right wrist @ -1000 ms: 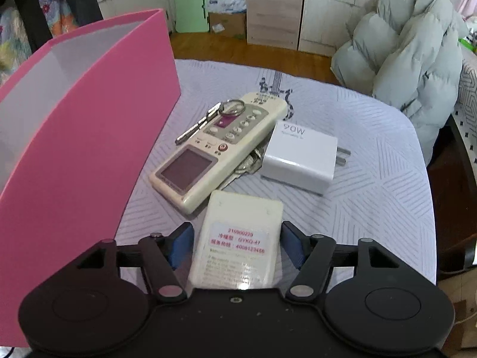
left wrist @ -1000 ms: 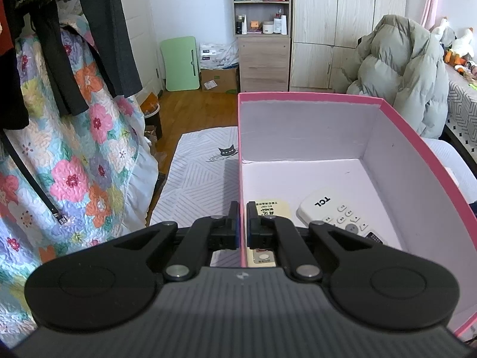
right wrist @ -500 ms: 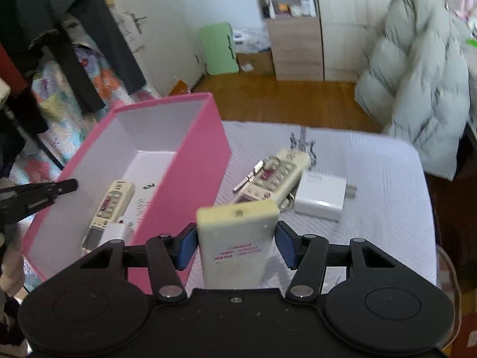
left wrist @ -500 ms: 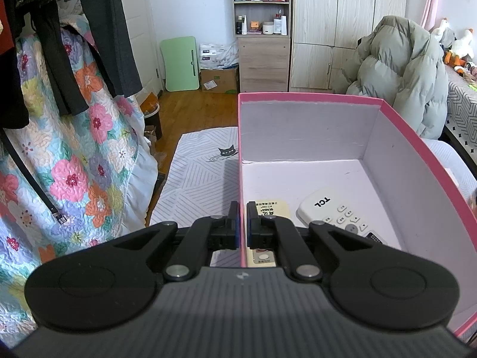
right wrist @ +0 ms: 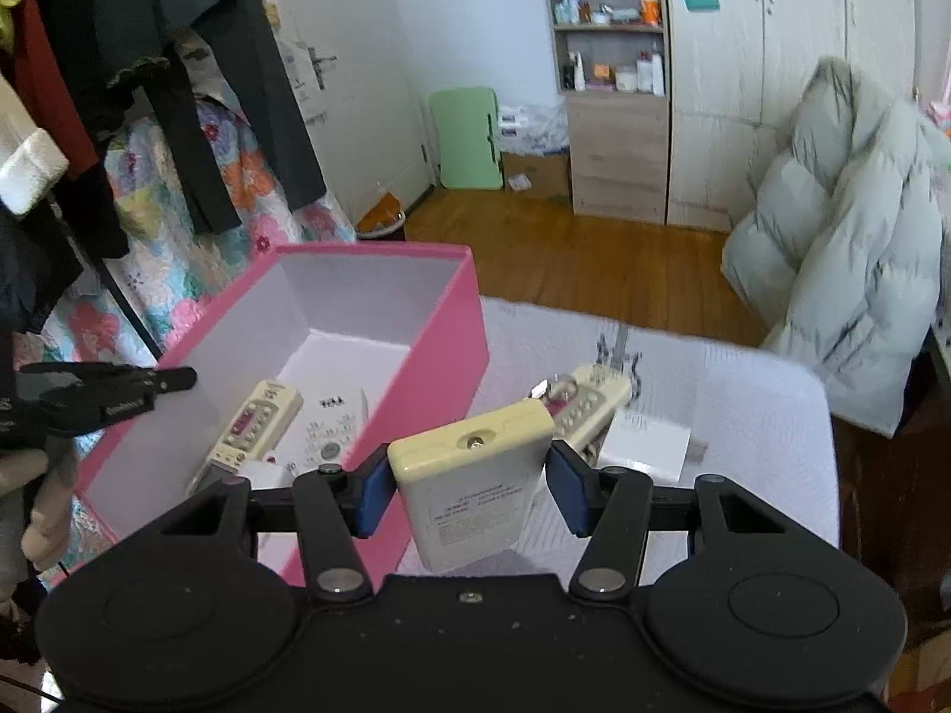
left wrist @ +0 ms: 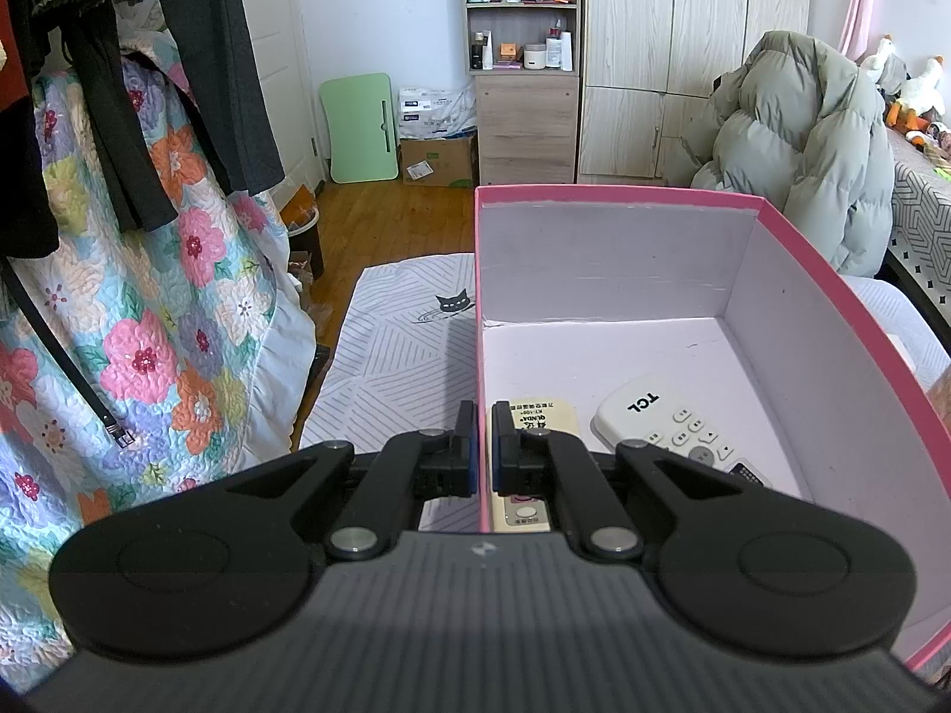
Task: Organize rigid objects
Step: 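Grasp the white power bank with the right gripper and lift, then lower the power bank into the pink box and open the right gripper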
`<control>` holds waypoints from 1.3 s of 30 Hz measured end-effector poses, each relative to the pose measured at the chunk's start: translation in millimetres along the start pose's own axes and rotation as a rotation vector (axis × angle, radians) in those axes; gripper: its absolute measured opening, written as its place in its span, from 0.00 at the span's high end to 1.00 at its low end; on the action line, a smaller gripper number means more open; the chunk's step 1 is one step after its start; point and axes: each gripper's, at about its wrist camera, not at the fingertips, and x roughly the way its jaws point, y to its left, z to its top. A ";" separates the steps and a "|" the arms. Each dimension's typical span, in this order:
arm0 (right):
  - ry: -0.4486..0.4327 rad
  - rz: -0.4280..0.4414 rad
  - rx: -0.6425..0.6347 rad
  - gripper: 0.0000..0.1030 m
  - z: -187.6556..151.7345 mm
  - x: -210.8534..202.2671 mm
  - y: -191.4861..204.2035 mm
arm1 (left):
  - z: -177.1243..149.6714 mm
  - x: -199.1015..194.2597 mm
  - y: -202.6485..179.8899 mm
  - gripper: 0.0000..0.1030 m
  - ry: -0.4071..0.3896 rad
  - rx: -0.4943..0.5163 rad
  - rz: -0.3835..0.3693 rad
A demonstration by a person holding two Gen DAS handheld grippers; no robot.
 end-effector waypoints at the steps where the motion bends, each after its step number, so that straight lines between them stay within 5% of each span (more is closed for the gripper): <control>1: -0.017 0.000 -0.021 0.42 9.2 -5.6 4.0 | -0.1 -0.3 -0.3 0.97 -0.003 0.003 0.001; 7: -0.100 0.123 -0.141 0.42 64.2 -22.2 38.0 | 0.1 -1.0 1.1 0.97 -0.005 -0.002 -0.002; 13: -0.051 0.286 -0.207 0.42 96.7 17.6 80.5 | -0.5 -0.7 1.5 0.97 0.000 0.000 0.004; 20: -0.086 0.272 -0.198 0.42 85.5 95.3 109.4 | -0.9 -0.8 -0.5 0.97 -0.004 0.017 0.008; 24: 0.006 0.264 -0.189 0.43 72.4 117.7 107.7 | -1.5 -1.3 3.0 0.97 -0.008 0.003 -0.005; 26: 0.042 0.239 -0.208 0.52 61.7 120.5 105.7 | -1.9 -1.4 5.4 0.97 -0.010 -0.011 -0.015; 28: 0.078 0.210 -0.214 0.76 52.4 122.5 102.0 | -2.3 -1.5 5.8 0.97 -0.013 -0.013 -0.016; 34: 0.162 0.206 -0.163 0.93 31.6 116.2 86.3 | -2.4 -1.5 3.5 0.97 -0.017 -0.004 -0.008; 39: 0.185 0.167 -0.118 0.93 29.7 118.4 76.7 | -2.4 -1.4 3.6 0.97 -0.018 -0.002 -0.007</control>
